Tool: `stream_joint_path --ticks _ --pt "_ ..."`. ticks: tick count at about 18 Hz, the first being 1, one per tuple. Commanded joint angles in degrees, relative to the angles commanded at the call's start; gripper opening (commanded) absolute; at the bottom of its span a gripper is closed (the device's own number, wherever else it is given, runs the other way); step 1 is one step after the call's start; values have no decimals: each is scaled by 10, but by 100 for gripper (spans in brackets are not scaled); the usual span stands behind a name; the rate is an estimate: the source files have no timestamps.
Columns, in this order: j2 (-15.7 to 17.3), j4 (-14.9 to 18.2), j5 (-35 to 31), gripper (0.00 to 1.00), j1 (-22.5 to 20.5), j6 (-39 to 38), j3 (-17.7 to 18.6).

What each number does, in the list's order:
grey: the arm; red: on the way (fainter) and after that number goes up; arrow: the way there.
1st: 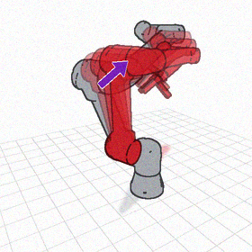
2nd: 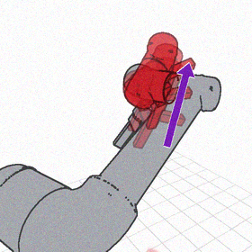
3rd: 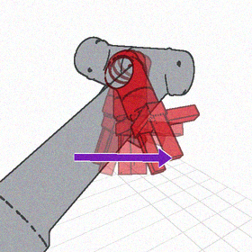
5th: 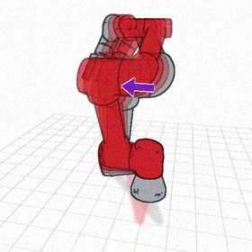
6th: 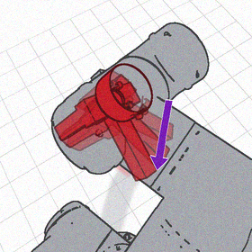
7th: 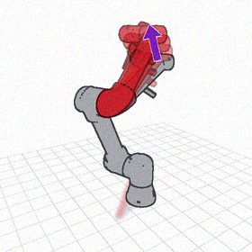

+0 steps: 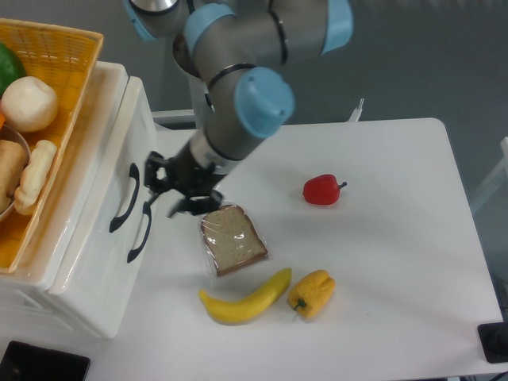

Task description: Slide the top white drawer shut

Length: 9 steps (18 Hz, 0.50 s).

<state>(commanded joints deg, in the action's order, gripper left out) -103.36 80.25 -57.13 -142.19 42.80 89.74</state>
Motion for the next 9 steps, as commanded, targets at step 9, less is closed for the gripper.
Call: stream_joint_path --ticks 9 --pt "-35 -102 -138 100 -89 187 -9"
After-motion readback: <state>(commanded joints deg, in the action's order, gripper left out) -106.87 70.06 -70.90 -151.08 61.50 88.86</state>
